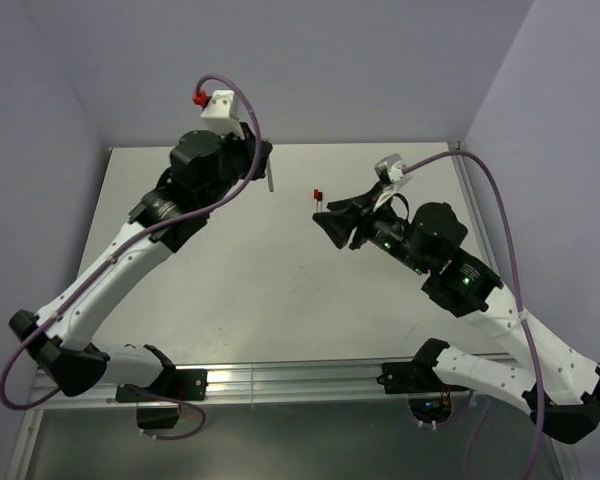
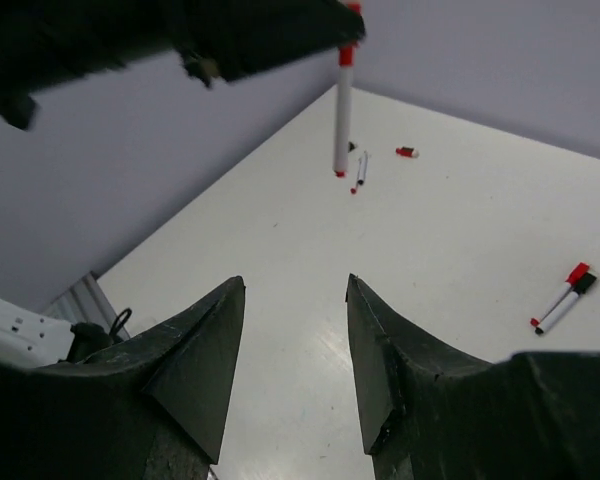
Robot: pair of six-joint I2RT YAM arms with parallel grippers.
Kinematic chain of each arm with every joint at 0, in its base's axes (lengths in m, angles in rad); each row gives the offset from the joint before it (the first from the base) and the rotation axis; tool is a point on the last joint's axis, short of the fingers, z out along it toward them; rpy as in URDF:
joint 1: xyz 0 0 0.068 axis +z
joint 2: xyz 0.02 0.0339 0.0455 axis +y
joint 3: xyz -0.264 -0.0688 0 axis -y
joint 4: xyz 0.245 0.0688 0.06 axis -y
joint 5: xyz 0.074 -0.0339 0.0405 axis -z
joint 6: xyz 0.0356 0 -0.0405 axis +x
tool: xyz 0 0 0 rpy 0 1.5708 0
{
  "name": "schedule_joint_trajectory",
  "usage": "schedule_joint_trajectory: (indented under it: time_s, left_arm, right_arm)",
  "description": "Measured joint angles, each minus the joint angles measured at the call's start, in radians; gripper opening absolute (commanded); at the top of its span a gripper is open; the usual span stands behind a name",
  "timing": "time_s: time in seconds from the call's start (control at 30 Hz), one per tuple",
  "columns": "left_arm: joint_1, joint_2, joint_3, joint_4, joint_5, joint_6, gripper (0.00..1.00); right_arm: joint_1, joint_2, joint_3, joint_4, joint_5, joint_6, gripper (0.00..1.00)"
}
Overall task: Insert the pens into the pen caps
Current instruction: Place the pen at the center of the board.
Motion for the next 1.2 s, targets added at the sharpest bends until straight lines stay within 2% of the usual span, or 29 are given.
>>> schedule_joint_trajectory:
  time_s: [0.1,0.23,0.43,0.57,0.73,1.2]
  left_arm:
    - [0.004,0.105,-0.002,0.062,-0.002,0.000,0.00]
    - [0.014,0.327,0.045,0.084,-0.003,-0.001,0.00]
    - [0.064,0.719,0.301,-0.011,0.015,-0.025,0.00]
    - [0.103,0.911,0.470,-0.105,0.027,-0.056,0.01]
    - [0.132,0.986,0.552,-0.186,0.050,-0.083,0.03]
    - [0.136,1.027,0.542,-0.136,0.117,-0.132,0.08]
  right_arm:
    - [0.000,-0.054,-0.011,0.000,0.071,0.019,0.53]
    - [0.000,-0.111,-0.045,-0.032,0.149,0.037,0.54]
    - [0.000,-0.187,-0.070,-0.120,0.214,0.047,0.55]
    - [0.000,-0.240,-0.077,-0.156,0.243,0.047,0.56]
    - [-0.001,-0.294,-0.078,-0.177,0.262,0.045,0.56]
    - [-0.001,-0.301,-0.109,-0.201,0.264,0.044,0.56]
